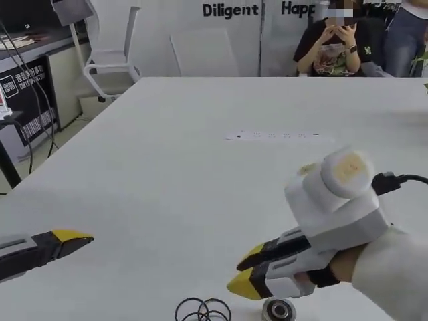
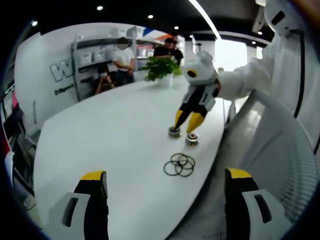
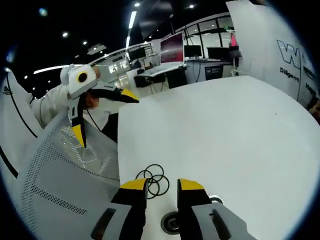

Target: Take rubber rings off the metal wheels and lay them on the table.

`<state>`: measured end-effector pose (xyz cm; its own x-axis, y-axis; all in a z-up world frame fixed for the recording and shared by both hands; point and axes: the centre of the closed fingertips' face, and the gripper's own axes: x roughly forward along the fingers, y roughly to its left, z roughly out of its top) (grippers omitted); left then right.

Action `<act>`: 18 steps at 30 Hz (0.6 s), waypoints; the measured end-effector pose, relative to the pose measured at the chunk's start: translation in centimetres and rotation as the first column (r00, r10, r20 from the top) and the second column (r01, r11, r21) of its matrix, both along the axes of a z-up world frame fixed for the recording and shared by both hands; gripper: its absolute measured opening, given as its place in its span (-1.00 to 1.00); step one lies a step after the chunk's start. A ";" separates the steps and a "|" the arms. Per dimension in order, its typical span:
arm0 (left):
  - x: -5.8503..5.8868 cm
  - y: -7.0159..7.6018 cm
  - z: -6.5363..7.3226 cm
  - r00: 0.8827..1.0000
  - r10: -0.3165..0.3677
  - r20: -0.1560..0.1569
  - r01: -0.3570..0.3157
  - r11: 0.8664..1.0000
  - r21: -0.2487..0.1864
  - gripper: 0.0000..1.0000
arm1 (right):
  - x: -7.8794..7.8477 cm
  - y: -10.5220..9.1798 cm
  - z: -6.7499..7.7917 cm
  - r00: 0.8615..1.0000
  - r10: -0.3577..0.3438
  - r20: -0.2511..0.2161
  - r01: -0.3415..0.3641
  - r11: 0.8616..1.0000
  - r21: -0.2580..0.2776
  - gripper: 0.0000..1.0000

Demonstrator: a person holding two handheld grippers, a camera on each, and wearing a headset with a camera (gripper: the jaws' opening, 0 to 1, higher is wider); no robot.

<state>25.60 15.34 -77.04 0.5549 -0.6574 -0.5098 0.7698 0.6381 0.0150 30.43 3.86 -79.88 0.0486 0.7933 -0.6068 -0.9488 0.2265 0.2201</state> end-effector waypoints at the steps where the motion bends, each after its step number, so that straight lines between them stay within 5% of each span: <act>1: 0.0 0.0 0.0 1.000 -0.001 -0.001 0.001 1.000 0.000 0.98 | 0.0 -0.3 0.3 1.000 -0.005 0.002 0.005 1.000 0.008 -0.56; 5: 0.0 -0.1 -0.1 1.000 -0.002 -0.005 0.002 1.000 -0.006 0.99 | 0.1 -1.8 1.5 0.997 -0.009 0.077 0.007 1.000 0.021 -0.43; 11: 0.0 0.3 -0.4 1.000 0.010 -0.010 -0.010 1.000 -0.008 1.00 | -0.1 -4.4 3.8 0.993 -0.065 0.102 0.057 0.995 0.077 -0.25; 18: 0.1 0.5 -0.5 1.000 0.021 -0.014 -0.021 1.000 -0.008 1.00 | 0.0 -7.5 3.7 0.983 -0.128 0.133 0.119 0.990 0.073 0.14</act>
